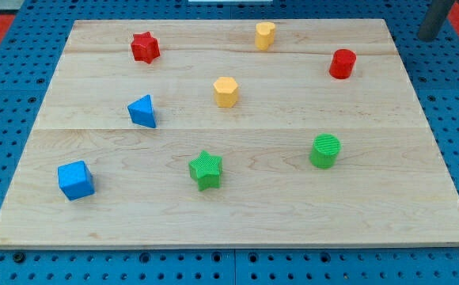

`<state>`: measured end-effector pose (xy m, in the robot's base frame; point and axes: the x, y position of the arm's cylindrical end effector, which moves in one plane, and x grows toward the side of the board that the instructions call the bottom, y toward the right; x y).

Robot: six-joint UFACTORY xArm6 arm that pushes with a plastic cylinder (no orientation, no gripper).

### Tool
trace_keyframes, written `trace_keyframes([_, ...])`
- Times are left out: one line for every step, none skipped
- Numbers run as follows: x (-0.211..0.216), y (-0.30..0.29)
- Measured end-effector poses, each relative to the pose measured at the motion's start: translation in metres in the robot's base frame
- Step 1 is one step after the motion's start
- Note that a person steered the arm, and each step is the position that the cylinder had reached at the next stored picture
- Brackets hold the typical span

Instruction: Push the green circle slightly right and down

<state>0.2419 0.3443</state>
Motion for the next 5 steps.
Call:
trace_keyframes([0.0, 0.0])
trace_keyframes([0.014, 0.0])
trace_keyframes([0.063, -0.003])
trace_keyframes([0.086, -0.038])
trace_keyframes([0.091, -0.041])
